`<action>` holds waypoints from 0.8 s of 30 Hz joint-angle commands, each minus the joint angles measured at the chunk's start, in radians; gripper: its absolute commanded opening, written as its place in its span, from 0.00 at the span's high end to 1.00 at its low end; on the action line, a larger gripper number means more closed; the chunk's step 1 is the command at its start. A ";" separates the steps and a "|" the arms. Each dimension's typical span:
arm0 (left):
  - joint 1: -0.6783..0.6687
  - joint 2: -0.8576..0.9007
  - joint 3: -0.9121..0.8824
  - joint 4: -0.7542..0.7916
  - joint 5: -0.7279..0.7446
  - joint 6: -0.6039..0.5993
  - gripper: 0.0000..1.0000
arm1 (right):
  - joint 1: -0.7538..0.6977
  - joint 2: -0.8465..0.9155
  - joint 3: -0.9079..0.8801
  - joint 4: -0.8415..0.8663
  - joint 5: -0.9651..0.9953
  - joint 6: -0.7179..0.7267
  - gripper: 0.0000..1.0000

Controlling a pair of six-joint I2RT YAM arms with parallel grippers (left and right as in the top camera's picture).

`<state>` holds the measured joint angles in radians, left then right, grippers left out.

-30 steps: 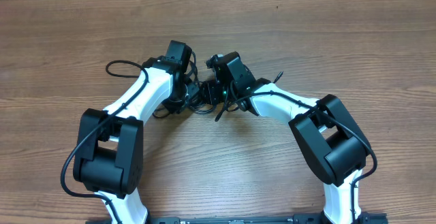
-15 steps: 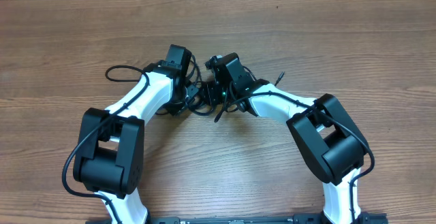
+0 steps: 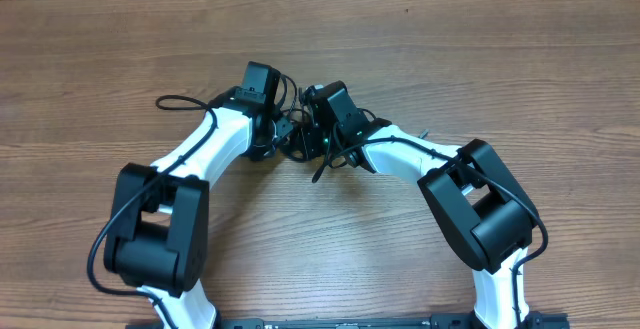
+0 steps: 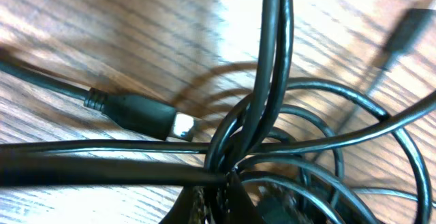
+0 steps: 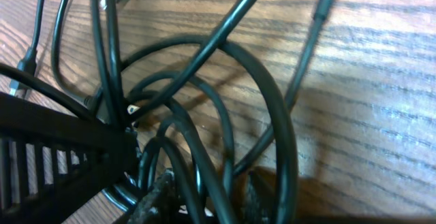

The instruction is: Untangle cables

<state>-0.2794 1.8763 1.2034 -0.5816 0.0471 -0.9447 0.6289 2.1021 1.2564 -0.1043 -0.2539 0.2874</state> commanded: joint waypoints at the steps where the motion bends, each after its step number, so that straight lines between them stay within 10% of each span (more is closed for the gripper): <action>1: 0.003 -0.099 0.006 0.031 0.029 0.082 0.96 | 0.015 0.012 0.001 -0.010 0.004 0.003 0.77; 24: 0.050 -0.360 0.001 0.009 -0.067 0.060 0.96 | 0.015 0.012 0.001 -0.006 0.043 0.056 0.75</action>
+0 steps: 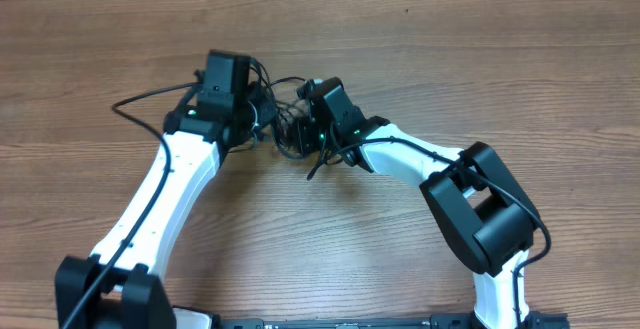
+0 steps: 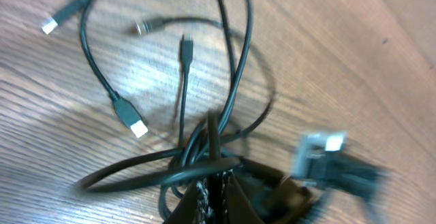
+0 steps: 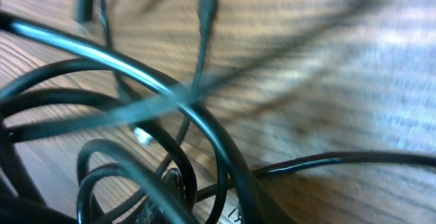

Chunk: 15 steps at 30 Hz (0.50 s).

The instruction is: Untangle cables

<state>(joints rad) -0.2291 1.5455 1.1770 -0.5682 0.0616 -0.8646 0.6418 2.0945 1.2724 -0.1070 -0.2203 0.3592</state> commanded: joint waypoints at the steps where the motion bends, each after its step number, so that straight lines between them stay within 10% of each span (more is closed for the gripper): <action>1: -0.003 -0.029 0.027 -0.009 -0.097 -0.031 0.96 | 0.002 0.019 -0.015 -0.004 0.006 -0.016 0.73; 8: -0.006 -0.029 0.027 -0.005 -0.034 -0.043 0.96 | 0.002 0.019 -0.015 -0.003 0.006 -0.016 0.73; 15: -0.005 -0.029 0.027 -0.064 -0.047 0.246 0.95 | -0.003 0.017 -0.014 0.001 0.006 -0.016 0.85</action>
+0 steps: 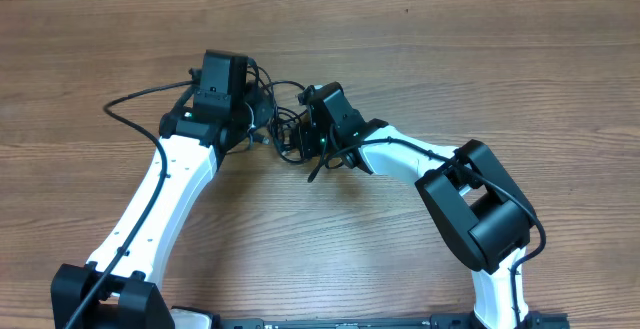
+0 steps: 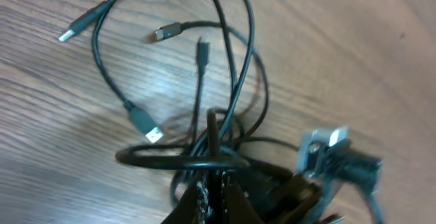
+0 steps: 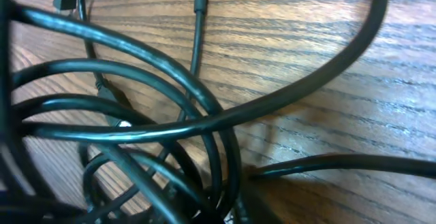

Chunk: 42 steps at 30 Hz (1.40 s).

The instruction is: Untangle cables

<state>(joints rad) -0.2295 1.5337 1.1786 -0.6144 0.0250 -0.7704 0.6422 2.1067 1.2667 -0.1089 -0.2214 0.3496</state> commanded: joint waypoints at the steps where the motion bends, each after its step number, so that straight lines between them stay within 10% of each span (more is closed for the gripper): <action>1: -0.005 -0.017 0.025 -0.043 -0.026 0.166 0.94 | -0.007 0.003 -0.008 0.003 0.007 -0.006 0.89; 11: -0.005 -0.017 0.025 -0.197 -0.118 0.125 0.52 | -0.022 -0.050 -0.008 -0.028 -0.072 -0.011 0.95; 26: -0.007 0.145 0.002 -0.175 -0.047 -0.241 0.66 | -0.022 -0.051 -0.008 -0.031 -0.068 -0.011 0.94; 42: -0.009 0.358 0.002 0.019 0.087 -0.247 0.76 | -0.022 -0.051 -0.008 -0.031 -0.067 -0.011 0.93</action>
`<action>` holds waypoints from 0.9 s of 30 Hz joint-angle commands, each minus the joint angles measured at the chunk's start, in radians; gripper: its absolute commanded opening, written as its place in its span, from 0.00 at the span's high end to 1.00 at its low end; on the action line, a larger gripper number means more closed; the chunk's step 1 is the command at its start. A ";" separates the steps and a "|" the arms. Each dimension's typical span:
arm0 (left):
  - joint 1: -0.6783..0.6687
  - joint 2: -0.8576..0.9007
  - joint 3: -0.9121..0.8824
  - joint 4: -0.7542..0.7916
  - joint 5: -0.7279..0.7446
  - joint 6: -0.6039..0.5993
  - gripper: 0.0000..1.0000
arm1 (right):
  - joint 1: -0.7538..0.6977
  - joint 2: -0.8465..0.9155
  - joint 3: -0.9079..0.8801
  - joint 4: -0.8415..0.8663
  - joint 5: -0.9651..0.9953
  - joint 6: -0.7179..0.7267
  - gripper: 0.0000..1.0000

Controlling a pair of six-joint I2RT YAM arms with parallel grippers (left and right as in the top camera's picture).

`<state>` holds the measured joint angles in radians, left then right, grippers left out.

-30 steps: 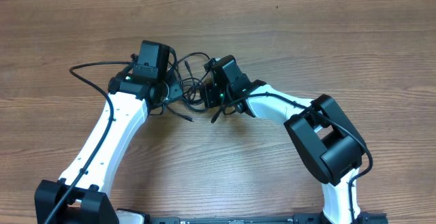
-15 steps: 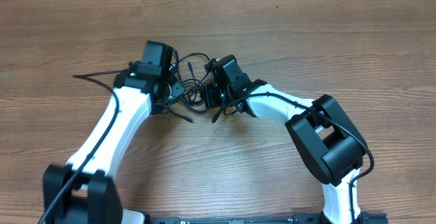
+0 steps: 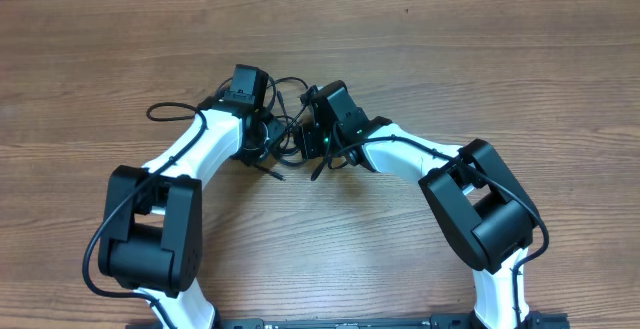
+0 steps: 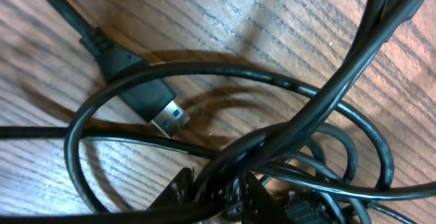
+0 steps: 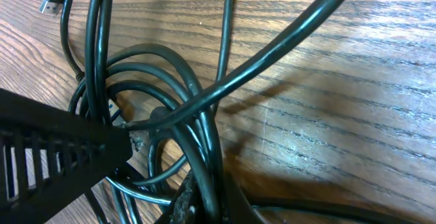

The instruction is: Untangle cables

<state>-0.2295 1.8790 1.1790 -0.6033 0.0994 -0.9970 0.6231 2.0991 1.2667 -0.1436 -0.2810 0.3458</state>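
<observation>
A knot of black cables (image 3: 285,134) lies mid-table between my two grippers. My left gripper (image 3: 264,137) is shut on several strands at the knot's left side. In the left wrist view the left gripper (image 4: 219,191) is low over the wood, with a USB-A plug (image 4: 151,106) lying just ahead inside a loop. My right gripper (image 3: 312,141) is shut on strands at the knot's right side. In the right wrist view the right gripper (image 5: 204,198) pinches a bundle of loops (image 5: 194,108), and another plug (image 5: 51,3) shows at the top left.
The wooden table (image 3: 500,59) stretches around the knot. The left gripper's black body (image 5: 54,149) fills the lower left of the right wrist view, very near my right fingers. Loose cable ends (image 3: 268,172) stick out toward the front.
My left gripper has come back right and down, from a raised spot at the far left of the knot to close beside the right gripper. The right gripper kept its place and hold.
At first both grippers sat close together, shut in the knot. Then the left gripper was out to the left and higher, with cables strung up and plugs spread on the wood below. It stayed there a moment. Now it is low in the knot again.
</observation>
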 commanded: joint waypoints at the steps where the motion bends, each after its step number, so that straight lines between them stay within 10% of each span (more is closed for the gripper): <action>1: -0.010 0.013 0.001 0.010 0.013 -0.020 0.75 | -0.003 -0.044 -0.008 0.003 -0.008 -0.007 0.93; 27: -0.077 -0.038 0.002 -0.024 -0.098 0.018 0.96 | -0.003 -0.044 -0.008 -0.011 0.080 -0.013 0.94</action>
<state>-0.3061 1.8774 1.1793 -0.6193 0.0151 -0.9924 0.6228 2.0987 1.2659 -0.1535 -0.2615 0.3397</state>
